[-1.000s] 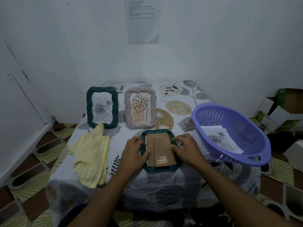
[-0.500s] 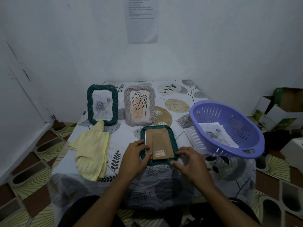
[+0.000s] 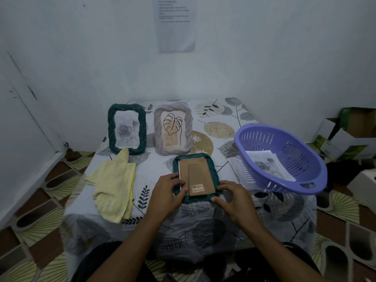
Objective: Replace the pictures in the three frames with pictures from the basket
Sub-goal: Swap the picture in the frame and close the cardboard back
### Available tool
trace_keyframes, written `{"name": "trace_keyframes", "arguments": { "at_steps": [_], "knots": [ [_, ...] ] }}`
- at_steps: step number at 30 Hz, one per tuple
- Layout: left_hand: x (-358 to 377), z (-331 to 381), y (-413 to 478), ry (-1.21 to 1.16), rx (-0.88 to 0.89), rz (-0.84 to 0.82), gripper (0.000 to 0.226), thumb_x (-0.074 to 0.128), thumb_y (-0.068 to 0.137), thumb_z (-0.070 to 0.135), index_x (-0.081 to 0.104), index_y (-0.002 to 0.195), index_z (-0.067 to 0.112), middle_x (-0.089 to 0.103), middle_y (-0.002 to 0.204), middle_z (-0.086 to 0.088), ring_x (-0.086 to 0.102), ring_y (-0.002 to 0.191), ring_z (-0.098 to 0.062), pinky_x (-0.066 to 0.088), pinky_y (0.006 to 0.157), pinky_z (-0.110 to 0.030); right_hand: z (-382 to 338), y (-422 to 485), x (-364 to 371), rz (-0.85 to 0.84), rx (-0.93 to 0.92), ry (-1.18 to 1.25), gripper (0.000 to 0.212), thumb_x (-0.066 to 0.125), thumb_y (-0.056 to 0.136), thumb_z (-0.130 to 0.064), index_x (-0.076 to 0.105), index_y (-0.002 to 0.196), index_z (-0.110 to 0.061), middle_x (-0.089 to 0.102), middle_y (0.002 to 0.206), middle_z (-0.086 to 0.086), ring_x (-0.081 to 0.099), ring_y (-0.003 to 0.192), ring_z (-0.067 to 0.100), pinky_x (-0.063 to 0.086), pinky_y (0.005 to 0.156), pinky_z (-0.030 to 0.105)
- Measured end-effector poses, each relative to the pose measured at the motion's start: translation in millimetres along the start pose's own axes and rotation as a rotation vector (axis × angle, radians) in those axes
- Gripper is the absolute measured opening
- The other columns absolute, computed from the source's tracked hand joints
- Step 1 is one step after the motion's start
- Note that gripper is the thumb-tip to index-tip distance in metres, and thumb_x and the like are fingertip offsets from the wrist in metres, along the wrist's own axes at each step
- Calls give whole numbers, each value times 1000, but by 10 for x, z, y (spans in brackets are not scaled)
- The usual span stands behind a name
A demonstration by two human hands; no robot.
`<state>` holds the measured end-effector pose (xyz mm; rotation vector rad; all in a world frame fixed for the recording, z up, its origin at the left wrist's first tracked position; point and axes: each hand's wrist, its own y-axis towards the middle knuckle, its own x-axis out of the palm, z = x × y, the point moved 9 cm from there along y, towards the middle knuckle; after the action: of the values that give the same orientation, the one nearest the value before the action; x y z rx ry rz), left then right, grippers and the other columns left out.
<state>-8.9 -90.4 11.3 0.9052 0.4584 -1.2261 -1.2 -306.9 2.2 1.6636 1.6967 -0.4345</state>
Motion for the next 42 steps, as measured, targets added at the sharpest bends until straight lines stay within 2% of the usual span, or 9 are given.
{"name": "trace_keyframes", "arguments": {
  "at_steps": [4, 11, 17, 27, 31, 34, 38, 42],
  "knots": [
    [1, 0, -6, -1, -2, 2, 28, 71, 84, 29, 73, 106, 13, 60, 129, -6, 49, 120, -21, 37, 97, -27, -4, 11, 4, -13, -1, 10, 34, 84, 71, -28, 75, 102, -18, 64, 125, 0, 53, 117, 17, 39, 99, 27],
    [1, 10, -7, 5, 2, 0, 27, 70, 84, 29, 73, 106, 13, 60, 129, -7, 49, 120, -21, 37, 95, -26, -17, 24, -21, -22, -18, 13, 30, 84, 71, -26, 76, 99, -19, 66, 122, 0, 55, 114, 18, 37, 94, 23],
    [-2, 19, -5, 3, 3, 3, 26, 70, 84, 28, 73, 105, 13, 60, 129, -8, 49, 120, -22, 35, 94, -24, -50, 32, -26, -31, -20, 23, 28, 84, 71, -23, 74, 97, -20, 63, 109, -11, 54, 109, 17, 37, 89, 22],
    [39, 3, 9, 30, 17, -28, 33, 67, 87, 30, 69, 116, 15, 58, 132, -7, 48, 121, -23, 36, 97, -28, 12, 91, 36, -90, -13, 26, 27, 83, 72, -25, 70, 95, -22, 54, 107, -16, 46, 105, 10, 32, 86, 21],
    [28, 0, 5, 20, 18, -8, 30, 69, 85, 27, 71, 111, 14, 60, 128, -8, 50, 119, -24, 39, 96, -30, 28, 63, 31, -63, -1, 56, 28, 84, 71, -25, 70, 96, -23, 56, 112, -14, 47, 107, 9, 37, 92, 23],
    [27, 3, 4, 21, 24, -2, 29, 70, 84, 27, 72, 109, 13, 61, 127, -9, 51, 118, -25, 41, 95, -31, -44, 29, -1, -43, -67, 20, 26, 82, 74, -26, 71, 98, -25, 58, 106, -18, 50, 106, 12, 38, 87, 24],
    [26, 8, 13, 24, 25, -2, 30, 70, 84, 27, 72, 110, 13, 61, 127, -8, 51, 117, -24, 40, 95, -29, -77, 72, -19, -71, -83, -34, 27, 81, 74, -31, 72, 98, -23, 65, 110, -8, 51, 106, 14, 38, 87, 24],
    [29, 10, 8, 22, 26, -6, 30, 69, 85, 27, 71, 111, 13, 60, 128, -8, 50, 118, -24, 39, 95, -28, -7, 139, 35, -154, -54, -8, 25, 82, 72, -33, 69, 93, -27, 60, 108, -10, 52, 107, 16, 37, 87, 25]
  ]
}}
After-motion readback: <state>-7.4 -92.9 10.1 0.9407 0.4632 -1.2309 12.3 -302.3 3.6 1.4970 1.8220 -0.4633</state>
